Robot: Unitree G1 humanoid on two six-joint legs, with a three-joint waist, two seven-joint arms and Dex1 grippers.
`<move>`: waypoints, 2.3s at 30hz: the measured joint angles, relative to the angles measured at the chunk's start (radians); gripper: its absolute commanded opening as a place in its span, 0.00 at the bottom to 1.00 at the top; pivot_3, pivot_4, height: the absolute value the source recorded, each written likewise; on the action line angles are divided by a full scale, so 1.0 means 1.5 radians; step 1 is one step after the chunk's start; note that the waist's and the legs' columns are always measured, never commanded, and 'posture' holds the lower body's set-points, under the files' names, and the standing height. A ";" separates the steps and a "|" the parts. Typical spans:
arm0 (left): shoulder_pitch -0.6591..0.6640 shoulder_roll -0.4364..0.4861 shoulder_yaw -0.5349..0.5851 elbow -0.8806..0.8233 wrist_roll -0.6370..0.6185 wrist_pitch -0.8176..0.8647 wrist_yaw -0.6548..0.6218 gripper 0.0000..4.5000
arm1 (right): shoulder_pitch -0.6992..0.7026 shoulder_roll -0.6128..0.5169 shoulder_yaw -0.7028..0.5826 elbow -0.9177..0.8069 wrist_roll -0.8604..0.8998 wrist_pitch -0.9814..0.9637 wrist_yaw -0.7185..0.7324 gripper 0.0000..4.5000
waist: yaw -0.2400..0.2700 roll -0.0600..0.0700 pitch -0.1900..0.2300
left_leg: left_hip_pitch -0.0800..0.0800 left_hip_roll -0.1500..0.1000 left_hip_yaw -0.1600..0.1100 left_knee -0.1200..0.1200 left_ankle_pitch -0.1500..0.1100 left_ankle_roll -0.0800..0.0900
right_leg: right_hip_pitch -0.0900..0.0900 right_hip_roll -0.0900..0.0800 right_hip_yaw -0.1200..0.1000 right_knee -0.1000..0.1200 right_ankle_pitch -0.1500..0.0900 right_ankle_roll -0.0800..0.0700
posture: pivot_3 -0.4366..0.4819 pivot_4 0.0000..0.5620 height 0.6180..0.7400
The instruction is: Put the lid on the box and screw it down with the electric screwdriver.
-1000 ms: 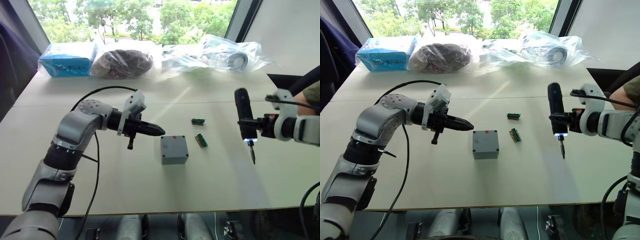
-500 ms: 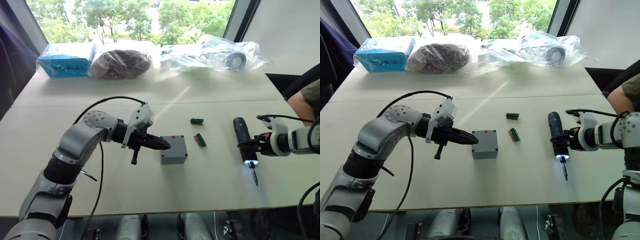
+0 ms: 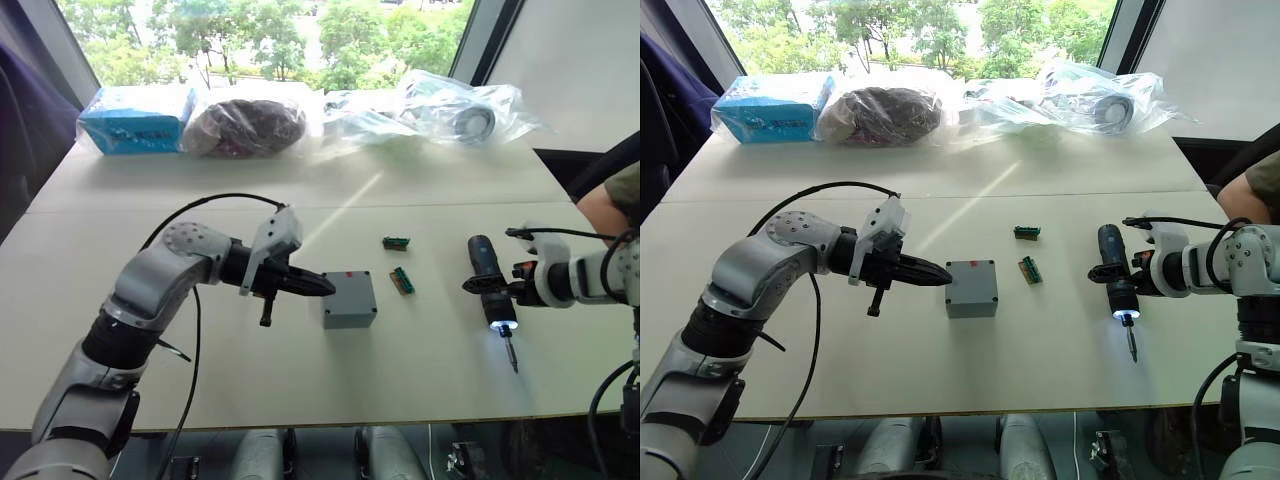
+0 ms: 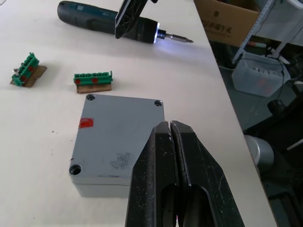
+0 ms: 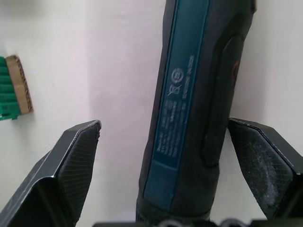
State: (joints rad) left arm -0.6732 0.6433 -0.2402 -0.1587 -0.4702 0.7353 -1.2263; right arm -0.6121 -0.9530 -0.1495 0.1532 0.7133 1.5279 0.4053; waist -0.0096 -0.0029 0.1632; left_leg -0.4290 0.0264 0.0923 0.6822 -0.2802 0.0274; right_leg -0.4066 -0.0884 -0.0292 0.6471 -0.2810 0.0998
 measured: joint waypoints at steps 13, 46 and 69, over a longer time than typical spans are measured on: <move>0.000 0.027 -0.016 0.113 0.065 -0.065 -0.012 0.00 | 0.136 -0.052 0.036 -0.396 0.044 -0.213 0.224 0.98 | 0.006 -0.001 0.000 | -0.001 0.001 0.000 0.000 0.000 0.000 | 0.000 0.000 0.000 0.000 0.000 0.000 | 0.48 0.27 1.00; -0.057 -0.082 -0.109 0.326 0.265 -0.278 0.020 0.00 | 0.209 0.019 0.185 -0.519 -0.030 -0.301 0.245 0.98 | 0.013 -0.002 0.000 | 0.000 0.000 -0.001 0.001 0.000 0.000 | 0.000 0.000 -0.001 0.001 0.000 0.000 | 0.48 0.27 1.00; -0.001 -0.108 -0.111 0.208 0.251 -0.211 0.010 0.00 | 0.146 0.043 0.333 -0.346 -0.274 -0.530 0.371 0.98 | 0.015 -0.002 0.000 | 0.000 0.000 -0.001 0.002 0.000 0.000 | 0.001 0.000 -0.001 0.001 0.000 0.000 | 0.48 0.27 1.00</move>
State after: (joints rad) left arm -0.6753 0.4807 -0.4067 0.1531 -0.0941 0.4193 -1.2118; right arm -0.3935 -0.8880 0.3494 -0.3665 0.3019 0.7325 0.9618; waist 0.0129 -0.0057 0.1635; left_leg -0.4294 0.0268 0.0906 0.6847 -0.2799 0.0267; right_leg -0.4059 -0.0878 -0.0312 0.6488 -0.2809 0.1000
